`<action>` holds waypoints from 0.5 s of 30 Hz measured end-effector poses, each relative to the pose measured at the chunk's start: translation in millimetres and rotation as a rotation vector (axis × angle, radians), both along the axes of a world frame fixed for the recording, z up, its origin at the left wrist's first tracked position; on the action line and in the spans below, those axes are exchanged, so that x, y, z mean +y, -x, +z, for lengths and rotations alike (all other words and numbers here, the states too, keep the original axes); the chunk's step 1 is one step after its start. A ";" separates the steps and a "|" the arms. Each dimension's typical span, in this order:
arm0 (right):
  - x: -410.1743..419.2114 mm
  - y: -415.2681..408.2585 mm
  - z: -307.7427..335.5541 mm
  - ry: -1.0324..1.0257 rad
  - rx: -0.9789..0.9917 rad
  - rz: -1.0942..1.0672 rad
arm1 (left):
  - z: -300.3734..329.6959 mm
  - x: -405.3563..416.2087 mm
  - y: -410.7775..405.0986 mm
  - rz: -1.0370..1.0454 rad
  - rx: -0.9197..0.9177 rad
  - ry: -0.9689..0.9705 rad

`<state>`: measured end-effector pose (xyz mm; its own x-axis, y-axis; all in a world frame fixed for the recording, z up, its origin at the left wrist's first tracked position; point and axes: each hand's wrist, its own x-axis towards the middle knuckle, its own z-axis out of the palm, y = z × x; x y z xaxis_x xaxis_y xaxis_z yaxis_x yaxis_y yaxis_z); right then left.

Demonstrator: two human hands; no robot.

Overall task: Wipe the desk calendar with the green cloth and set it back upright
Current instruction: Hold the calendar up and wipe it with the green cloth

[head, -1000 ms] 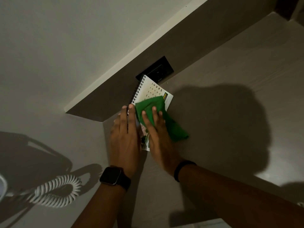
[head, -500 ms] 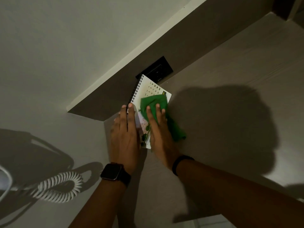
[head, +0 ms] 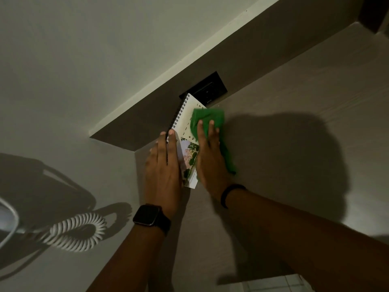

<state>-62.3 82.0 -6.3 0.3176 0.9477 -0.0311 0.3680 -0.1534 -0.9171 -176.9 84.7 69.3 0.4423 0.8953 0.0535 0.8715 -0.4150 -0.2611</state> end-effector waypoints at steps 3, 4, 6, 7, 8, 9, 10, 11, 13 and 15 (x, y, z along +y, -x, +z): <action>34.4 -14.1 11.6 -0.031 0.124 -0.079 | -1.7 1.1 -1.5 -0.004 -0.002 -0.019; 36.6 -14.6 13.5 -0.052 0.137 -0.068 | -1.9 1.1 -1.8 0.003 -0.006 -0.012; 22.2 -12.1 14.7 -0.066 0.078 0.026 | -0.6 0.5 -2.6 0.031 -0.010 0.019; 7.6 -10.5 13.7 -0.060 0.016 0.101 | 0.8 0.3 -3.5 0.038 -0.010 0.029; -9.3 -11.0 11.2 -0.051 -0.035 0.182 | 2.7 -0.3 -4.8 0.043 -0.010 0.036; -25.7 -15.2 8.9 -0.042 -0.023 0.247 | 4.9 -1.3 -6.7 0.051 -0.010 0.043; -39.4 -23.9 7.7 -0.027 0.029 0.285 | 7.1 -2.3 -9.0 0.062 -0.008 0.047; -51.2 -35.9 9.5 -0.016 0.099 0.290 | 9.4 -4.0 -11.6 0.075 -0.003 0.045; -66.8 -69.5 21.8 0.029 0.237 0.245 | 12.7 -8.7 -20.2 0.080 0.003 0.017; -76.7 -112.2 39.0 0.086 0.295 0.189 | 9.3 -16.1 -35.2 0.042 -0.080 -0.005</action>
<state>49.9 5.3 32.7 0.1028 0.9787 -0.1777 0.1186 -0.1895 -0.9747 -141.7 68.6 78.6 0.3983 0.9127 0.0919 0.9065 -0.3762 -0.1917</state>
